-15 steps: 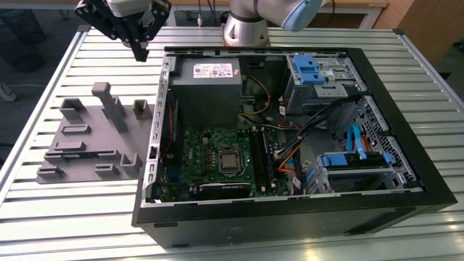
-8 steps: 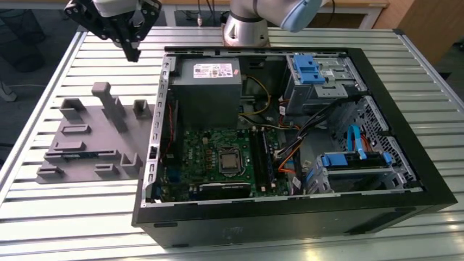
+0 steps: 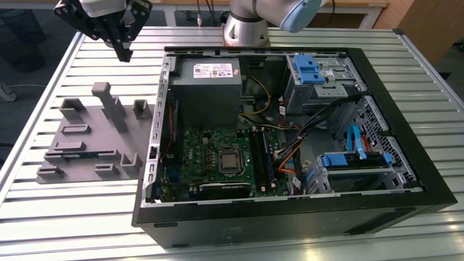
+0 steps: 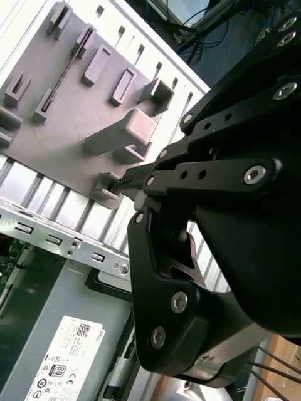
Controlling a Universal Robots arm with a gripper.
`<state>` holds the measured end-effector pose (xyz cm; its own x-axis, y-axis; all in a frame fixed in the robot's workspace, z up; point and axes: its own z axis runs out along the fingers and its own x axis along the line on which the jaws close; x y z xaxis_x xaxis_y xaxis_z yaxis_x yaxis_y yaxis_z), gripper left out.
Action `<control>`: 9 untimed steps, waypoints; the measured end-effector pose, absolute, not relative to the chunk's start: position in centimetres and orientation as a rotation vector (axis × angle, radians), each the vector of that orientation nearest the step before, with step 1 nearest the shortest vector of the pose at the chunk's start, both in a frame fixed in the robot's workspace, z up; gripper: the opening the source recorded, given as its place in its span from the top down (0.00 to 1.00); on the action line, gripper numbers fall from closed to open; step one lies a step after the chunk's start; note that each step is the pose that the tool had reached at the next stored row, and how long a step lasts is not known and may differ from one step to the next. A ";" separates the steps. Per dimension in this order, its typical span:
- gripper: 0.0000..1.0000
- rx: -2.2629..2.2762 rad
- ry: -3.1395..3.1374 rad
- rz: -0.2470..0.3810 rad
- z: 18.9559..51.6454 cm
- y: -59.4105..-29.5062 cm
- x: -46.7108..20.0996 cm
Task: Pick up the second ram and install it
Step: 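Reach for the second ram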
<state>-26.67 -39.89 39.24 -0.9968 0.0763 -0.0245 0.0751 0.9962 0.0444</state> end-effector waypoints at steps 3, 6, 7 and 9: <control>0.89 0.118 3.112 0.068 39.2 -39.9 -27.1; 0.89 0.118 3.113 0.068 39.2 -39.9 -27.6; 0.89 0.118 3.113 0.068 39.2 -39.9 -27.7; 0.89 0.118 3.113 0.068 39.2 -39.9 -28.1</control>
